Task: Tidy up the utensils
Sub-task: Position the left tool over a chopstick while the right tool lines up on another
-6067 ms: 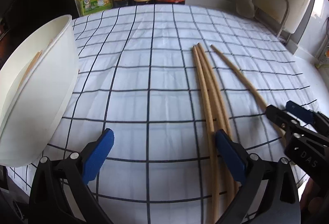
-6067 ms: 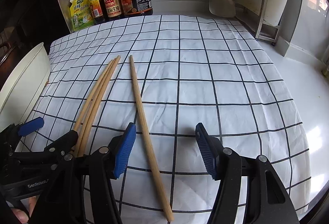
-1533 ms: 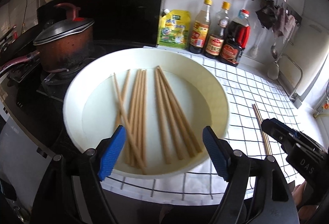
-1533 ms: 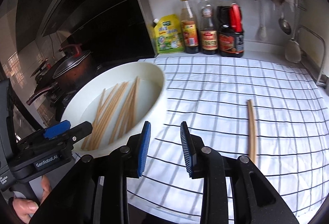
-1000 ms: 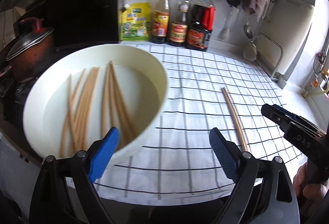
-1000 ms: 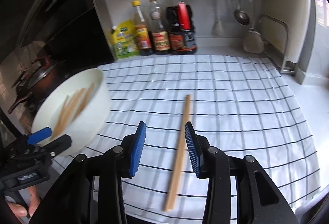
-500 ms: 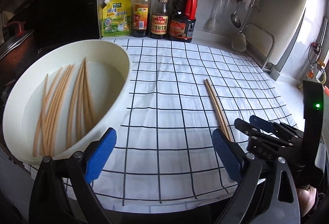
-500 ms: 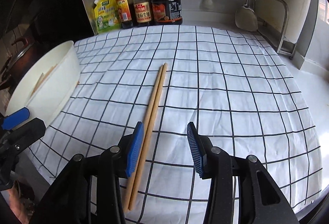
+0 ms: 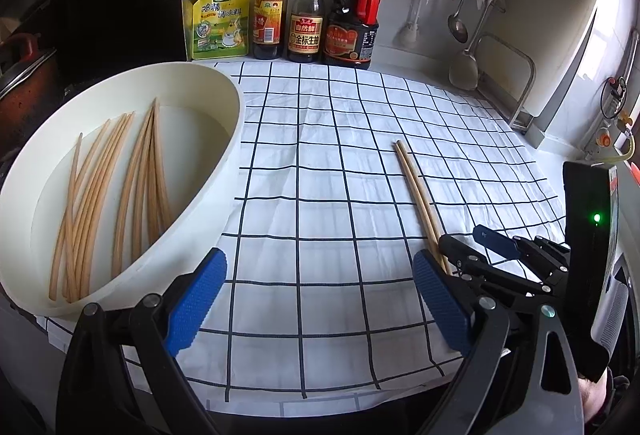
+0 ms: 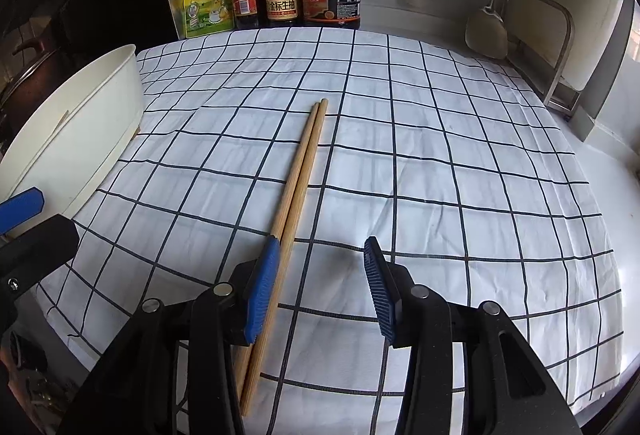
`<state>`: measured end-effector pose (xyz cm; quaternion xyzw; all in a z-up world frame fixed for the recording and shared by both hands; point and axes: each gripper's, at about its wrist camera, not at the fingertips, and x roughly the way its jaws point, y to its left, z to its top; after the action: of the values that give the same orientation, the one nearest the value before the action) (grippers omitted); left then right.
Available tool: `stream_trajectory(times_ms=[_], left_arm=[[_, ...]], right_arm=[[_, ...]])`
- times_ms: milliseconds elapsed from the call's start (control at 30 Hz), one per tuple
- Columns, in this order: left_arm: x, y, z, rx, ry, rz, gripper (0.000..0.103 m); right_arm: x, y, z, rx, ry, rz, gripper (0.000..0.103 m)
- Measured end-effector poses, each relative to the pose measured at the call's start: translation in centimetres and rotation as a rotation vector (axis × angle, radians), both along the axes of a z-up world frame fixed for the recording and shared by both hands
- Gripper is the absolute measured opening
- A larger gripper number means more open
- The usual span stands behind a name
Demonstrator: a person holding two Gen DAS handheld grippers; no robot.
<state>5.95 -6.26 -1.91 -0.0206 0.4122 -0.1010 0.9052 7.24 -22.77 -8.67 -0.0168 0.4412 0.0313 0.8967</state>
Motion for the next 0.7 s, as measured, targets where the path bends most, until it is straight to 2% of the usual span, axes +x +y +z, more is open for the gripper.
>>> stream_trajectory(times_ms=[200, 267, 333, 367, 700], left_arm=[[0.2, -0.1, -0.4, -0.005, 0.013, 0.002, 0.092], [0.2, -0.3, -0.6, -0.007, 0.017, 0.000, 0.092], [0.2, -0.6, -0.6, -0.009, 0.019, -0.006, 0.092], [0.2, -0.8, -0.6, -0.009, 0.020, -0.009, 0.092], [1.2, -3.5, -1.1, 0.007, 0.048, -0.049, 0.092]], right_arm=[[-0.1, 0.8, -0.4, -0.029, 0.007, 0.020, 0.041], [-0.1, 1.0, -0.4, -0.027, 0.006, 0.033, 0.029], [-0.2, 1.1, -0.4, -0.033, 0.004, 0.039, 0.013], [-0.2, 1.1, -0.4, -0.035, 0.004, 0.038, 0.009], [-0.5, -2.0, -0.2, 0.038, 0.009, -0.006, 0.007]])
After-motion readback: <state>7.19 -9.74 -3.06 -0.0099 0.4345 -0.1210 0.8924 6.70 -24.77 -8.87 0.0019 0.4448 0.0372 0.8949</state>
